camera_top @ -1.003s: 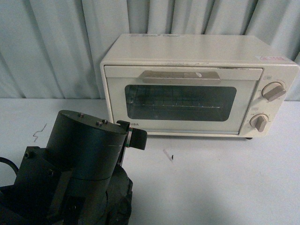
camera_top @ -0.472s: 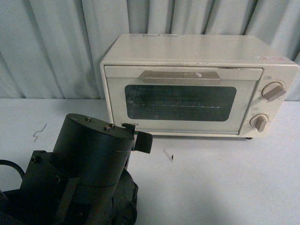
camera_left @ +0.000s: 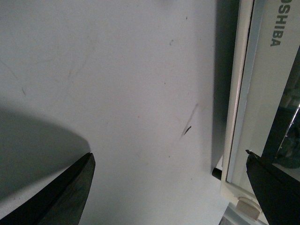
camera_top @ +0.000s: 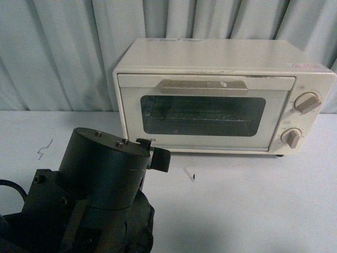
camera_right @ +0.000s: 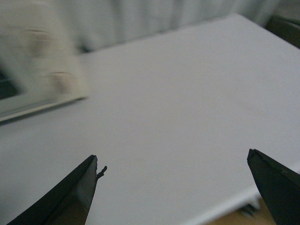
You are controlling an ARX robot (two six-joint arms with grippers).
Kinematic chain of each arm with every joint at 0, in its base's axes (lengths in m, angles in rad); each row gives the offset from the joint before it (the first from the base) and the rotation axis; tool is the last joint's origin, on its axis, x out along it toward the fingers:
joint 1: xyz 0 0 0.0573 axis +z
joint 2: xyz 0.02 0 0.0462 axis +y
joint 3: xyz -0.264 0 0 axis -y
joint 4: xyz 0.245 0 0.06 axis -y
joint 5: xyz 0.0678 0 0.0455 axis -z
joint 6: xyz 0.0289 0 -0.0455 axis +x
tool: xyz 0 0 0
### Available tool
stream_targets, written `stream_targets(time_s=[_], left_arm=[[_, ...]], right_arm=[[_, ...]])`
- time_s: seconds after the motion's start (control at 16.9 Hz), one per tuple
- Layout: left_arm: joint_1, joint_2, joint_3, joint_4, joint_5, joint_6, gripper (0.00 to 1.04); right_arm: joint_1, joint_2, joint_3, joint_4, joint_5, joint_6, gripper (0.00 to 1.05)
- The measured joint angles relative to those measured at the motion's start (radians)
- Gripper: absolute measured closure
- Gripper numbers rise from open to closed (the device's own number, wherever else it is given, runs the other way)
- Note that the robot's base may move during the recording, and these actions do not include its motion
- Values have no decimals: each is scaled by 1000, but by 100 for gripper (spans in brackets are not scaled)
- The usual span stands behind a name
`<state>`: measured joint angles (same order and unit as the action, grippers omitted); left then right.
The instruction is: Open oven
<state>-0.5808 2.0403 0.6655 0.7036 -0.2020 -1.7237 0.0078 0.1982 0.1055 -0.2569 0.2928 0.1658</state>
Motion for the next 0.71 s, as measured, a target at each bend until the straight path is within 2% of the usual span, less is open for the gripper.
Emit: stream_targets(time_s=[0.06, 0.12, 0.24, 0.47, 0.59, 0.71], left_arm=[[-2, 0, 0, -1, 2, 0, 7], [-2, 0, 0, -1, 1, 0, 7], [-2, 0, 0, 0, 1, -1, 7], [-3, 0, 0, -1, 1, -1, 7], [-3, 0, 0, -1, 2, -1, 7], [-3, 0, 0, 0, 2, -1, 7]], right_arm=[[-80, 14, -12, -5, 60, 27, 6], [-150, 26, -18, 69, 54, 26, 6], [-148, 232, -2, 304, 36, -25, 22], [1, 782, 146, 785, 53, -138, 64], [106, 1010, 247, 907, 69, -158, 84], [216, 1195, 323, 959, 77, -165, 104]])
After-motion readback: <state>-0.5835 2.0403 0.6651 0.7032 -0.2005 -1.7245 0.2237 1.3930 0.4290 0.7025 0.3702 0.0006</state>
